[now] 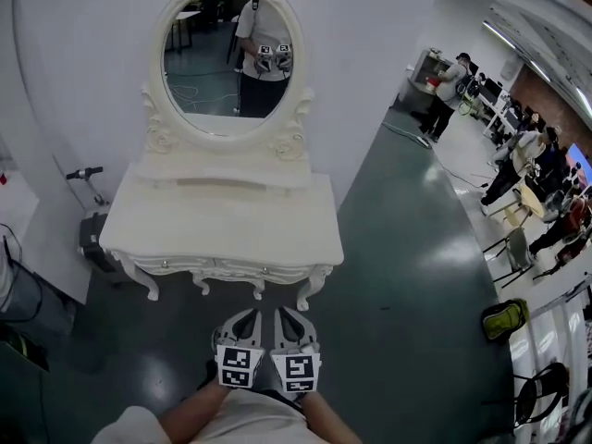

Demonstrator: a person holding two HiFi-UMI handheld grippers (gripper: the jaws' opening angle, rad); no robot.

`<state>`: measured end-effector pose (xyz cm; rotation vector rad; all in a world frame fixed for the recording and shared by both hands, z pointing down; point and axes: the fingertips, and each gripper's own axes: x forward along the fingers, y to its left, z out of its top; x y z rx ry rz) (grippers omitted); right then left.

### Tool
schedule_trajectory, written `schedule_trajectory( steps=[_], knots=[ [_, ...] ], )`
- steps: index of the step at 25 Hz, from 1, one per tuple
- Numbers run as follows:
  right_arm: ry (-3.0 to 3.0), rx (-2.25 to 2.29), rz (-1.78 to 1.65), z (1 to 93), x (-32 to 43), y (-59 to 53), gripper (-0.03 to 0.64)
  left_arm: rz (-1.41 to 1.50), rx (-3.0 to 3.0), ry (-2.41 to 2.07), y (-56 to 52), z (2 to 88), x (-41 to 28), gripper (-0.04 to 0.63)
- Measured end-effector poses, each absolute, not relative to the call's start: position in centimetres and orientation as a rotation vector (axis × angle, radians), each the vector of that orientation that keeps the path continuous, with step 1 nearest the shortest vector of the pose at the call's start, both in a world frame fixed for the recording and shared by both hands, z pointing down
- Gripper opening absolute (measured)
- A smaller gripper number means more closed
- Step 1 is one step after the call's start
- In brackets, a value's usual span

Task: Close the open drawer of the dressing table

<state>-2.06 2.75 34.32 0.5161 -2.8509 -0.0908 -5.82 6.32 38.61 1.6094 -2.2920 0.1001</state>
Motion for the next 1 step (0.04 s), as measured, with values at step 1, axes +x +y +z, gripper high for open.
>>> schedule_trajectory(
  steps=[1],
  knots=[
    [-2.842, 0.499, -0.1, 34.65, -2.04, 2.68, 0.015, 0.087, 1.599, -2.291, 6.15, 38.95, -5.68, 0.008]
  ],
)
